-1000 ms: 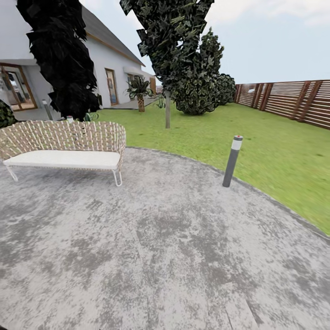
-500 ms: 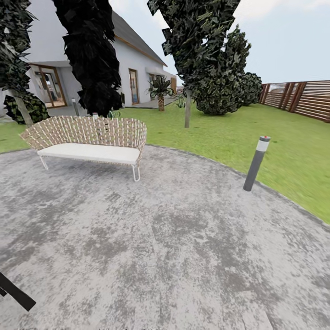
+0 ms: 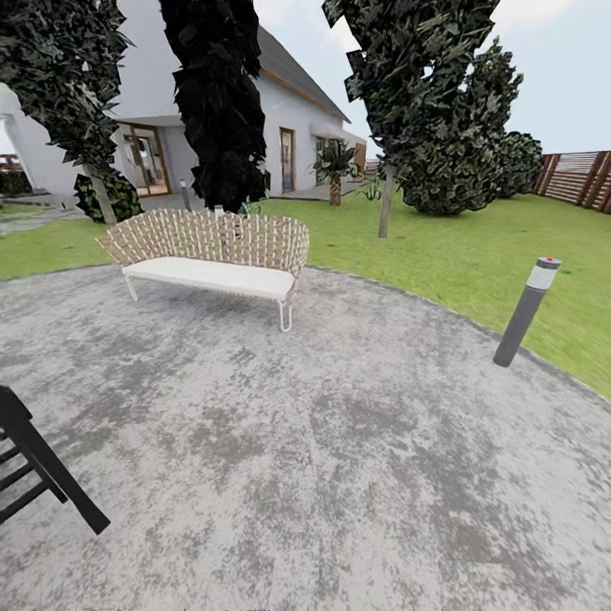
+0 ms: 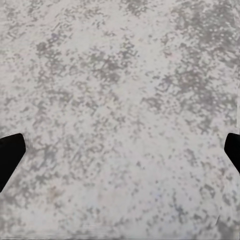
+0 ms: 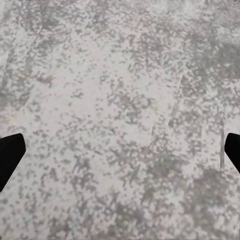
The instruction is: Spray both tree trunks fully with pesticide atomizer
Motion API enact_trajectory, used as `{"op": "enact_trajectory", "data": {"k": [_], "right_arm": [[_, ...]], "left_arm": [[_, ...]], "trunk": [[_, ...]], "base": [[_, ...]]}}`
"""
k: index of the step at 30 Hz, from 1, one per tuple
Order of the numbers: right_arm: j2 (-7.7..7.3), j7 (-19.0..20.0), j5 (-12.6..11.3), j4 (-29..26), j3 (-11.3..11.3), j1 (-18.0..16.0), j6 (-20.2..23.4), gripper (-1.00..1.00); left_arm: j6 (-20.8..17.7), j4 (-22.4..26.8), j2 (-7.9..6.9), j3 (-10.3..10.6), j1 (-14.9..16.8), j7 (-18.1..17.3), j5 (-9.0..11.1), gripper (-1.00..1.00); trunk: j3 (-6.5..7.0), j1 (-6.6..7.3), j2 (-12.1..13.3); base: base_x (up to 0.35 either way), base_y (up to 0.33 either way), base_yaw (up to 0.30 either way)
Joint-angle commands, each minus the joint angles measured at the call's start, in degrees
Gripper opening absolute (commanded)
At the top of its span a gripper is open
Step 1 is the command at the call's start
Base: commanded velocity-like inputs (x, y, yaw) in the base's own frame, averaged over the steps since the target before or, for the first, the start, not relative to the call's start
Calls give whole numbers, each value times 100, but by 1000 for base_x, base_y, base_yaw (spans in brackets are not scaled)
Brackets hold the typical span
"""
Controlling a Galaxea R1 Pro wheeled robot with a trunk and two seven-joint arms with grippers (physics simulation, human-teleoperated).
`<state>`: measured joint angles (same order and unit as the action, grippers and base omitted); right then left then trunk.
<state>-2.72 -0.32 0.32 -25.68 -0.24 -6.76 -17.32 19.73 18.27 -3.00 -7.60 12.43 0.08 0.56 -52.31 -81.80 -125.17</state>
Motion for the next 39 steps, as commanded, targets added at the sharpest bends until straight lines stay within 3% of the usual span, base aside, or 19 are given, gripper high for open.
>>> {"op": "enact_trajectory", "data": {"k": [1,10,39], "right_arm": [[0,-3,4,2,-2,-1,-17,100],[0,0,3,-12,8,-1,-17,100],[-7,13,39,-31,33,-3,-16,100]], "left_arm": [[20,-7,1,-7,5,1,5,100],[13,-7,9,-5,5,1,5,100],[13,-7,10,-15,5,3,5,100]], "trunk": [[-5,1,-2],[-5,1,-2],[-5,1,-2]], "base": [[0,0,279],[129,-139,212],[233,-221,4]]}}
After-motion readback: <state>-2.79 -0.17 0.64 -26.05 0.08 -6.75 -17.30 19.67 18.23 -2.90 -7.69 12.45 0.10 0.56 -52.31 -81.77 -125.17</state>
